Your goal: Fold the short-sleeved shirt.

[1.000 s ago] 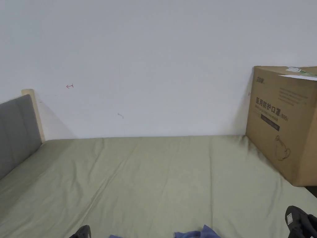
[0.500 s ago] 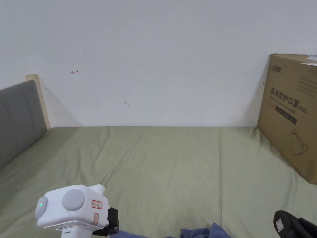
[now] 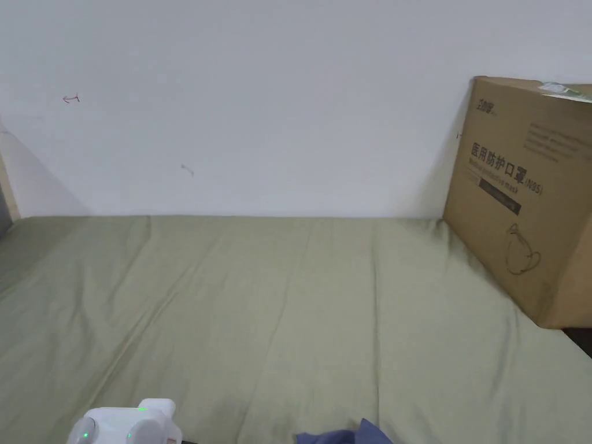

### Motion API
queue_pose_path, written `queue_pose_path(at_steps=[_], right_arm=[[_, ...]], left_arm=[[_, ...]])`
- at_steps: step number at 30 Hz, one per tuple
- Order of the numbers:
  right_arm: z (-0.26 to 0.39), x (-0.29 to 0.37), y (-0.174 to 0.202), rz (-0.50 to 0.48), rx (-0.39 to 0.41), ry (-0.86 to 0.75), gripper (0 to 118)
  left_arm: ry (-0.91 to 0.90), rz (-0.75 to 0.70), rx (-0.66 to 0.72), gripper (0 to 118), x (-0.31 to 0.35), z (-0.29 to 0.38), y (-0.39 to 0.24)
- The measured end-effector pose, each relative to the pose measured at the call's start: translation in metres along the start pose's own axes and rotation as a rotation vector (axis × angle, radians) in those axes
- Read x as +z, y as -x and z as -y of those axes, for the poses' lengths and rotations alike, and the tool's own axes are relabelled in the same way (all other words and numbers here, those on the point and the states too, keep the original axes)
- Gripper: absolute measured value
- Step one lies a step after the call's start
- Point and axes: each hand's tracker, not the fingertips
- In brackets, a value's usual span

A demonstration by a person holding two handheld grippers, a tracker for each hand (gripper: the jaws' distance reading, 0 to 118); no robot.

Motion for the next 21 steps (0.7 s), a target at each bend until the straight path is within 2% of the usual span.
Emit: queue_pose_path(at_steps=[1, 2, 3, 4, 5, 6, 7, 9, 11, 12, 13, 14, 15, 16, 19, 21], right_arm=[[0.002, 0.000, 0.000, 0.000, 0.000, 0.006, 0], [0.004, -0.002, -0.001, -0.001, -0.001, 0.014, 0], [0.004, -0.004, -0.003, -0.003, -0.004, 0.023, 0], [0.004, -0.007, -0.005, -0.007, -0.012, 0.034, 0], [0.002, -0.008, -0.007, -0.012, -0.023, 0.039, 0], [-0.002, -0.011, -0.009, -0.040, -0.046, 0.044, 0], [-0.009, -0.016, -0.012, -0.077, -0.068, 0.058, 0], [-0.028, -0.030, -0.013, -0.106, -0.054, 0.083, 0], [-0.055, -0.058, -0.013, -0.169, -0.060, 0.145, 0], [-0.066, -0.075, -0.011, -0.184, -0.053, 0.200, 16], [-0.079, -0.099, -0.009, -0.164, -0.043, 0.267, 51], [-0.088, -0.124, -0.007, -0.164, -0.054, 0.350, 94], [-0.092, -0.149, -0.006, -0.203, -0.077, 0.467, 118], [-0.093, -0.174, -0.006, -0.222, -0.112, 0.554, 118], [-0.085, -0.240, -0.001, -0.095, -0.110, 0.703, 118], [-0.068, -0.270, -0.002, -0.047, -0.122, 0.788, 118]], left_arm=[[-0.034, 0.000, 0.016, 88, 0.006, 0.006, -0.002], [-0.073, 0.015, 0.039, 88, 0.014, 0.011, 0.000], [-0.097, 0.005, 0.047, 83, 0.021, 0.016, -0.001], [-0.133, -0.010, 0.042, 70, 0.032, 0.016, 0.004], [-0.156, 0.001, 0.042, 43, 0.041, 0.021, 0.006], [-0.150, -0.006, 0.042, 5, 0.047, 0.026, 0.008], [-0.171, -0.018, 0.058, 5, 0.059, 0.030, 0.014], [-0.219, 0.160, 0.182, 5, 0.082, 0.041, 0.023], [-0.285, 0.180, 0.256, 5, 0.109, 0.058, 0.026], [-0.306, 0.204, 0.270, 5, 0.120, 0.064, 0.028], [-0.321, 0.229, 0.275, 5, 0.129, 0.071, 0.029], [-0.324, 0.231, 0.268, 5, 0.136, 0.076, 0.030], [-0.317, 0.226, 0.262, 5, 0.140, 0.079, 0.029], [-0.315, 0.224, 0.259, 5, 0.143, 0.082, 0.027], [-0.309, 0.235, 0.239, 5, 0.150, 0.089, 0.025], [-0.310, 0.236, 0.231, 5, 0.152, 0.093, 0.024]])
